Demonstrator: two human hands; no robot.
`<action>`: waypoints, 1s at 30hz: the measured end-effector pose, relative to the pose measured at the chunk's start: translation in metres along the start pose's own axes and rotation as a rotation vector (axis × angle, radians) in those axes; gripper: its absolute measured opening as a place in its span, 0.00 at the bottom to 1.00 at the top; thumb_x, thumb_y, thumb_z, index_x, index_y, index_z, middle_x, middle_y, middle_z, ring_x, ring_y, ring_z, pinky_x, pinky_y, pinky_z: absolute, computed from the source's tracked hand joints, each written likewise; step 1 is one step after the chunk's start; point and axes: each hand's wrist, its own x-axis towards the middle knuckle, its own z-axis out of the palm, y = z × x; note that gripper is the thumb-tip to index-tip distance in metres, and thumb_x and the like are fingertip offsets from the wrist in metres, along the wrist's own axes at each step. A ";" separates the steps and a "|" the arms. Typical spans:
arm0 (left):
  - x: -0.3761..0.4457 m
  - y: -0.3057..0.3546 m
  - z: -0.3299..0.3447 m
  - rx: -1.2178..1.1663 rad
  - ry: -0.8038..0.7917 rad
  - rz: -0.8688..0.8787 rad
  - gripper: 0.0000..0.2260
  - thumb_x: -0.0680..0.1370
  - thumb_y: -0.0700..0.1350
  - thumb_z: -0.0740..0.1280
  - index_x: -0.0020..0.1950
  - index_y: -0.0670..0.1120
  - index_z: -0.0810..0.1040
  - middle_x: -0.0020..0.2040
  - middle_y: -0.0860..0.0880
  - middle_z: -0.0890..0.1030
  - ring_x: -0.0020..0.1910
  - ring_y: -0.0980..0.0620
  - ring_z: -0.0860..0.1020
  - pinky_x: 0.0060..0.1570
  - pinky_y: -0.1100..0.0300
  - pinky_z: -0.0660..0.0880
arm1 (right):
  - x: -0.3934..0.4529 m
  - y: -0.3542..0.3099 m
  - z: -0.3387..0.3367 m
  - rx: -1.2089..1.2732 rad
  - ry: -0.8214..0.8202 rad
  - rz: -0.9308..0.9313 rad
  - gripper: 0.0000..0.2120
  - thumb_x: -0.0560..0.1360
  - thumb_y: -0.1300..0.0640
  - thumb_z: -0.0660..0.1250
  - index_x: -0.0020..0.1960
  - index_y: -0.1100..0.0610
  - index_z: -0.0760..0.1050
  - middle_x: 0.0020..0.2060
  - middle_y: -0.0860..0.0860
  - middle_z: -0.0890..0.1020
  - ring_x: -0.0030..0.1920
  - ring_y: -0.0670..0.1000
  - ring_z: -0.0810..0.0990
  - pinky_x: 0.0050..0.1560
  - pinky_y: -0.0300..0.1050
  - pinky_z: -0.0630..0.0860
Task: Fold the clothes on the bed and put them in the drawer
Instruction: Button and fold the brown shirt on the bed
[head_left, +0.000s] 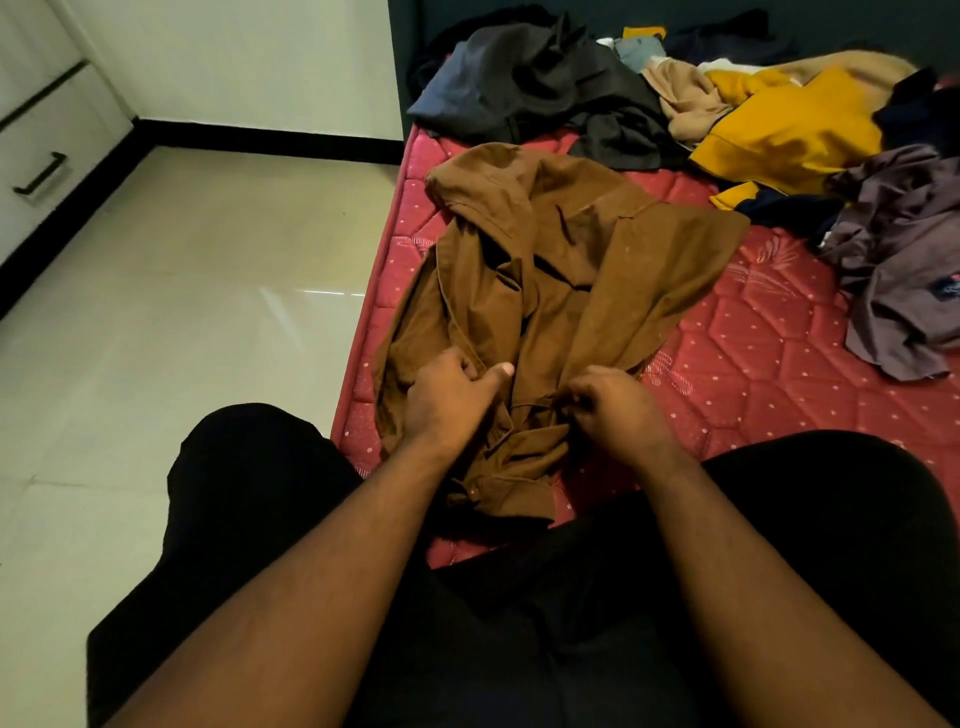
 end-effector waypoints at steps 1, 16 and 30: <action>0.000 0.001 0.005 0.023 -0.036 -0.013 0.19 0.71 0.62 0.71 0.40 0.48 0.72 0.38 0.50 0.79 0.38 0.49 0.78 0.36 0.58 0.72 | 0.000 -0.001 0.002 -0.006 -0.041 0.006 0.10 0.72 0.61 0.68 0.52 0.51 0.83 0.48 0.51 0.80 0.52 0.54 0.78 0.52 0.51 0.75; -0.007 0.009 0.002 -0.841 -0.085 -0.036 0.11 0.74 0.29 0.68 0.49 0.43 0.81 0.31 0.53 0.77 0.31 0.59 0.74 0.36 0.67 0.74 | -0.007 -0.007 -0.022 0.085 0.474 -0.099 0.09 0.78 0.58 0.57 0.51 0.59 0.75 0.45 0.54 0.79 0.47 0.56 0.77 0.49 0.53 0.73; -0.028 0.022 -0.012 -0.910 -0.308 -0.136 0.04 0.76 0.37 0.70 0.44 0.44 0.84 0.40 0.44 0.83 0.33 0.50 0.81 0.27 0.60 0.75 | -0.012 -0.025 -0.022 0.554 0.393 -0.241 0.14 0.70 0.68 0.74 0.53 0.55 0.82 0.46 0.47 0.83 0.48 0.42 0.82 0.50 0.34 0.77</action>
